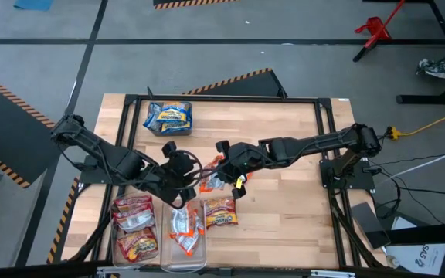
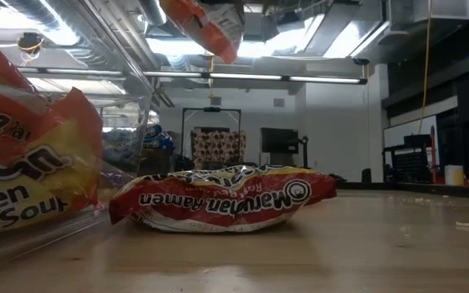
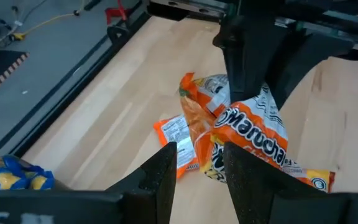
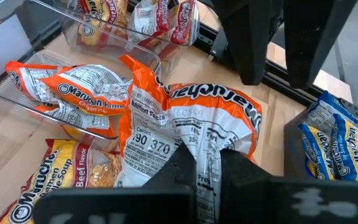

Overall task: Sort Maruchan noodles
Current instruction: Put the orange noodle pack into the right transparent bin

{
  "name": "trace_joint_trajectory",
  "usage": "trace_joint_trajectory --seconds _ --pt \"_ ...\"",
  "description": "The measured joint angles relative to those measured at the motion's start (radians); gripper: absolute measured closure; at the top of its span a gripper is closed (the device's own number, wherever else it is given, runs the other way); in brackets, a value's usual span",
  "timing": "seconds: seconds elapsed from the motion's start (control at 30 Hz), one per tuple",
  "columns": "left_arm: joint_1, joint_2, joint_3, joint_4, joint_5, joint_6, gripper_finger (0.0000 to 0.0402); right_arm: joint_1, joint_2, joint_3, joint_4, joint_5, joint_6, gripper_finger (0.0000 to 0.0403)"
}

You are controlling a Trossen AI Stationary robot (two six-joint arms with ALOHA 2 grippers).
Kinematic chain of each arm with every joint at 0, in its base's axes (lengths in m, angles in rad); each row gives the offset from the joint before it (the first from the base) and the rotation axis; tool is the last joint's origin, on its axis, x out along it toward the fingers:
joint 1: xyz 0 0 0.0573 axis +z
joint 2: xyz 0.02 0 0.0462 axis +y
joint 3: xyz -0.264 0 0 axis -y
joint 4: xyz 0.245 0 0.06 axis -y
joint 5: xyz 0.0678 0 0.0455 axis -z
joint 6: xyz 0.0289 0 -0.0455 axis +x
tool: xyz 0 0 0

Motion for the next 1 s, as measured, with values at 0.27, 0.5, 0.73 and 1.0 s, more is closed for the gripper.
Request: trace_joint_trajectory --seconds 0.27,0.5,0.73,1.0 --pt "0.006 0.000 0.000 0.047 -0.033 0.015 0.0276 0.000 0.000 0.000 -0.009 0.000 0.000 0.0397" --pt "0.026 0.000 0.000 0.045 -0.035 -0.077 0.0276 0.000 0.000 0.000 -0.010 0.000 0.001 0.0399" --pt "0.098 0.000 0.000 0.042 0.147 -0.039 0.0275 0.000 0.000 0.000 -0.011 0.000 0.008 0.0394" --pt "0.136 0.021 0.001 0.044 0.386 -0.027 0.0275 0.002 0.001 0.000 -0.044 0.005 0.007 0.0392"
